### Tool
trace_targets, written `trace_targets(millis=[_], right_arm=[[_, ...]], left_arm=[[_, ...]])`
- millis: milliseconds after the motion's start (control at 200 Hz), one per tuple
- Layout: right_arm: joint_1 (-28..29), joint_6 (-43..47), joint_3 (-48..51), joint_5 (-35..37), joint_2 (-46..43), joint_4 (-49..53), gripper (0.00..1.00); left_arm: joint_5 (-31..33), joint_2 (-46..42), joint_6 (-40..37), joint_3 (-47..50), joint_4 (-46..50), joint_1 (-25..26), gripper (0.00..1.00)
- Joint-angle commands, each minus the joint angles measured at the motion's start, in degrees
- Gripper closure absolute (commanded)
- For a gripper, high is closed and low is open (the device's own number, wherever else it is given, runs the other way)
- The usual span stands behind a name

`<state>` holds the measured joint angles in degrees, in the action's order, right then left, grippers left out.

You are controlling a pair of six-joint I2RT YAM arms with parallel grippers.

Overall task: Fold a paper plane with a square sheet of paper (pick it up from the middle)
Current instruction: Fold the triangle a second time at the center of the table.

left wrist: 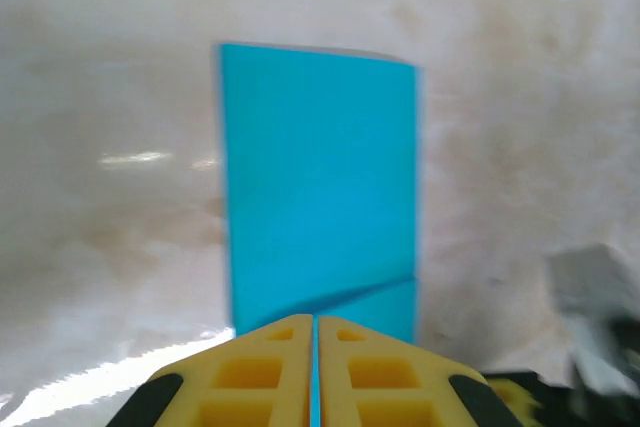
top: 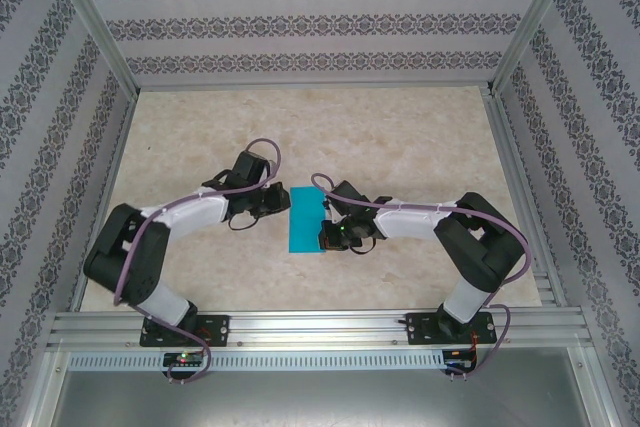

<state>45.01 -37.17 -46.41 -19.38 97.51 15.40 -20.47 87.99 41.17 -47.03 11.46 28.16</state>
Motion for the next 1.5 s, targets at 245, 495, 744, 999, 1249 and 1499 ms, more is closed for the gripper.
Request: trace_targets(millis=[245,495,744,999,1249,1499], right_arm=[[0.7,0.7,3.8,5.1,3.8,6.7,0.95],[0.4,1.3,4.1,2.6,0.2,3.8,0.95],[0.3,3.7,-1.6,-1.9,-6.8,3.5,0.92],[0.4,8.3,-8.8,-2.0,-1.9,6.6,0.92],[0.4,8.6,-12.2,-4.1,4.6,4.5,1.00],[0.2,7.2,-13.8,-4.7,8.5,1.3,1.00]], left_arm=[[-1.7,5.3,2.5,1.8,-6.1,5.3,0.93],[1.2,9.2,1.6,2.1,-6.2,5.3,0.95],[1.9,10.3,1.7,3.4,-5.5,5.2,0.96],[1.7,10.5,1.9,3.7,-4.8,5.2,0.97],[2.3,11.1,3.0,4.0,-4.7,5.2,0.98],[2.5,11.3,3.3,4.2,-4.6,5.3,0.99]])
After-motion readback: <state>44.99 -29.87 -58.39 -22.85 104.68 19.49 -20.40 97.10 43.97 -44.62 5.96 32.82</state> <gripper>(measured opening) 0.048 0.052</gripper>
